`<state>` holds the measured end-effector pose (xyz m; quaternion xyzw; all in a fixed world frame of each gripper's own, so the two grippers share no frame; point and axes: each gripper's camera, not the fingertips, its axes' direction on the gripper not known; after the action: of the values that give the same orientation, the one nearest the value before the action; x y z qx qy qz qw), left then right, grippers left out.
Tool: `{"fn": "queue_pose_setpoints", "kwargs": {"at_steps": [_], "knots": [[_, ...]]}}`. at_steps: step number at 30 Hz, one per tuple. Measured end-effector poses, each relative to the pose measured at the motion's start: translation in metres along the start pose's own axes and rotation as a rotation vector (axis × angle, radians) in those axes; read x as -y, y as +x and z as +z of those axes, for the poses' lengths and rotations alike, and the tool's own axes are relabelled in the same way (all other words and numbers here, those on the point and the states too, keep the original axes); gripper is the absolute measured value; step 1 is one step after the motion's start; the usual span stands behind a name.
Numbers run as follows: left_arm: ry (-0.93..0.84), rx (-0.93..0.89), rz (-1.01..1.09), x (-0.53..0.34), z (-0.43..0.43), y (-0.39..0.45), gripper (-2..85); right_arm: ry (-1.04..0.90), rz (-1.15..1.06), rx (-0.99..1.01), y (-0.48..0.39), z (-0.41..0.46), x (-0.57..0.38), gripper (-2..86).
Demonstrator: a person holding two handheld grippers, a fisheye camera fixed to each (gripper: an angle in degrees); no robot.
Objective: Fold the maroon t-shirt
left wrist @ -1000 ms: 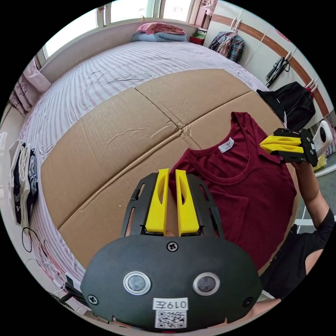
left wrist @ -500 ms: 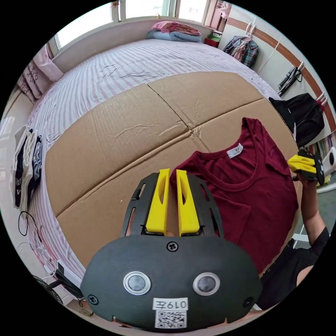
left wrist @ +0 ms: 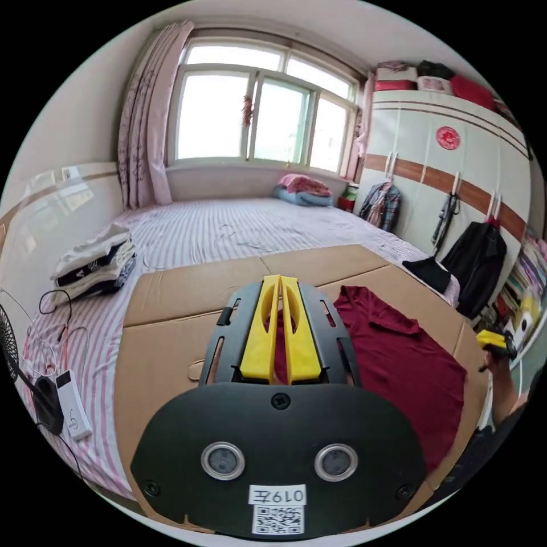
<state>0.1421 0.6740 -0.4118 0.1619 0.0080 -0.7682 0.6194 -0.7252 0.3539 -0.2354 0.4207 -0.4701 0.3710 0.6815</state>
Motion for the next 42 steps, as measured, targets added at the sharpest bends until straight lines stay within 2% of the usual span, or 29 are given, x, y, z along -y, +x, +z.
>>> {"fn": "queue_pose_setpoints", "kwargs": {"at_steps": [4,7,8,9,12,14,15,21,24,28,33,42], "knots": [[0.145,0.034,0.127,-0.081,-0.116,0.095,0.7,0.027,0.001,-0.004,-0.024,-0.045,-0.031,-0.2],[0.022,0.102,0.096,-0.139,-0.162,0.141,0.9,0.017,-0.022,-0.032,-0.035,-0.065,-0.031,-0.8],[-0.065,0.142,0.019,-0.159,-0.170,0.148,1.1,0.011,-0.020,-0.040,-0.036,-0.071,-0.031,-0.9],[-0.160,0.141,-0.077,-0.176,-0.177,0.150,1.3,0.012,-0.019,-0.039,-0.035,-0.074,-0.031,-0.9],[-0.212,0.048,-0.223,-0.214,-0.207,0.160,1.9,0.019,0.052,-0.039,-0.024,-0.094,-0.043,-1.0],[-0.190,0.074,-0.153,-0.230,-0.228,0.186,2.6,0.008,0.090,-0.027,-0.016,-0.111,-0.062,-1.0],[-0.212,0.166,-0.057,-0.238,-0.236,0.212,2.8,0.002,0.090,-0.033,-0.016,-0.115,-0.068,-1.0],[-0.416,0.444,0.348,-0.273,-0.225,0.325,2.5,-0.043,0.079,-0.071,-0.036,-0.143,-0.127,-0.5],[-0.452,0.476,0.440,-0.285,-0.222,0.359,2.2,-0.030,0.070,-0.021,-0.048,-0.157,-0.149,0.9],[-0.485,0.476,0.496,-0.296,-0.220,0.389,1.9,-0.029,0.002,0.097,-0.081,-0.162,-0.168,2.5],[-0.551,0.551,0.569,-0.316,-0.213,0.423,1.2,-0.049,-0.111,0.130,-0.134,-0.148,-0.187,2.1],[-0.548,0.604,0.480,-0.336,-0.236,0.448,0.5,-0.066,-0.189,0.186,-0.181,-0.126,-0.233,1.0]]}}
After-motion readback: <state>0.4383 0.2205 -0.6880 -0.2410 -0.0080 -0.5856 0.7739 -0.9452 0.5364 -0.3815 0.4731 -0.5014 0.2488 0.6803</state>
